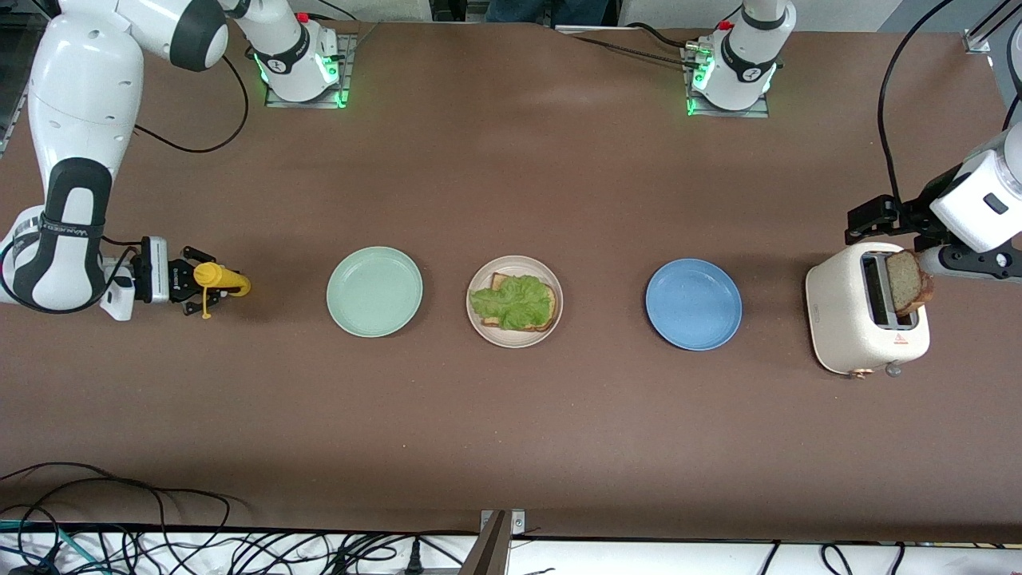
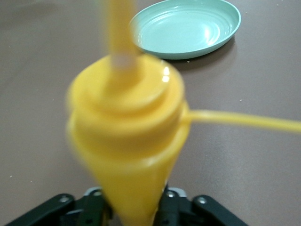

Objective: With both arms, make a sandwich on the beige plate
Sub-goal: 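Lower the mustard bottle onto the table with the right gripper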

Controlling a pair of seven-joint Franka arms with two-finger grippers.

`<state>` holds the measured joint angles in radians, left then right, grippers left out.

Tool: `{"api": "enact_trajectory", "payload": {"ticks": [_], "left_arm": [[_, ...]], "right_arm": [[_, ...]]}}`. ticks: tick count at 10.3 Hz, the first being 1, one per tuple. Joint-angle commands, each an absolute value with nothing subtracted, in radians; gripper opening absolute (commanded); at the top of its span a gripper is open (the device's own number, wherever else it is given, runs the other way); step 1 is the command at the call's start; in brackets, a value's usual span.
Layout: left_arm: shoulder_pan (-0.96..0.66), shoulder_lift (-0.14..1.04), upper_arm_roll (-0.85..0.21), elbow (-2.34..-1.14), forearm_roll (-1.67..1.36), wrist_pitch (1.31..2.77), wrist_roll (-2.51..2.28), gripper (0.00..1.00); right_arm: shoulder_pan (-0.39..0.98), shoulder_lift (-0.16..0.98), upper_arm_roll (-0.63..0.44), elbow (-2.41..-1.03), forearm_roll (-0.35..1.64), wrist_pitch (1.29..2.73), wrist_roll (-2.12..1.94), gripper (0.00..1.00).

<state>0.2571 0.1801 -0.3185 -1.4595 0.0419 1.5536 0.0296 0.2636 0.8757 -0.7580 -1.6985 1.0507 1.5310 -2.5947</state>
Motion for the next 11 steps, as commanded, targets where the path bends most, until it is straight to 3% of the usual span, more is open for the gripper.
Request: {"api": "enact_trajectory", "payload": {"ticks": [1,11], "left_arm": [[0.264,0.17,-0.321,-1.462,0.017,1.554,0.038,1.0],[0.264,0.17,-0.321,-1.462,0.017,1.554,0.038,1.0]], "right_arm": [[0.253,0.881,-0.752,-1.697,1.068,1.531,-2.597,0.97],[0.259,0.877,-0.752,-1.671,1.083,1.531,-2.572,1.0]]}}
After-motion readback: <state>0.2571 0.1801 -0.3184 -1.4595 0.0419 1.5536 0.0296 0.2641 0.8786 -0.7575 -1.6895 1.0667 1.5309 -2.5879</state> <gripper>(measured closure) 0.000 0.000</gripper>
